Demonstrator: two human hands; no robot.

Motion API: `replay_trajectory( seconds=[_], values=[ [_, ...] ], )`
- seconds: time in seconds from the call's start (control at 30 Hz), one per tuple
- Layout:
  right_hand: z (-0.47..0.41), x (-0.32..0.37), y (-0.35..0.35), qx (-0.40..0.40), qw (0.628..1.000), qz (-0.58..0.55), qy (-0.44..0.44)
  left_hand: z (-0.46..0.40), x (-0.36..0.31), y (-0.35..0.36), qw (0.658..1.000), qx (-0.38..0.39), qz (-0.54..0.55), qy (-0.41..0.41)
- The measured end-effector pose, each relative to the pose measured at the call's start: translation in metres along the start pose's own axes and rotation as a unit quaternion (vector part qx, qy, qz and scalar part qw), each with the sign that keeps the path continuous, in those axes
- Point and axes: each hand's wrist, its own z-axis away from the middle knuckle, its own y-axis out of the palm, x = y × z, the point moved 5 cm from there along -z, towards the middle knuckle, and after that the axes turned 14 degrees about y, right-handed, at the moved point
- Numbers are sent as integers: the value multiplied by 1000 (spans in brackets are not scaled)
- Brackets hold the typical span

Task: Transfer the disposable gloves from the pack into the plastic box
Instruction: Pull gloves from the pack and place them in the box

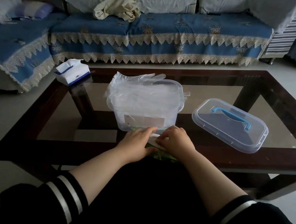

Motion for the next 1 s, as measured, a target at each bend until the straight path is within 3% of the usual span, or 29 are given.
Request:
replay_trajectory(
  seconds=[0.17,0.27,0.33,0.43,0.53,0.63,0.7,0.77,0.9,1.0],
  values=[
    [1,2,-5,-8,996,-93,9,-3,10,0,999,-38,19,1],
    [7,-2,-17,-10,977,-211,31,-3,11,1,998,-56,26,14],
    [14,-7,-29,-9,936,-349,39,-3,12,1,997,-73,22,26],
    [21,-10,-38,71,826,-555,65,-3,11,1,997,-72,17,14],
    [23,-14,-49,119,759,-638,51,-7,7,7,999,-34,-27,8],
    [28,-17,-66,97,720,-687,8,-7,1,8,998,-13,-61,13],
    [31,-19,-73,83,711,-698,-13,-1,-4,0,999,-12,-50,3],
    [34,-21,-78,71,708,-702,-25,7,-11,-16,996,-73,39,-22],
    [41,-20,-84,47,726,-684,-52,27,-28,-65,911,-298,277,-63],
    [45,-14,-84,6,761,-644,-85,26,-51,-98,880,-277,382,-53]
  ],
)
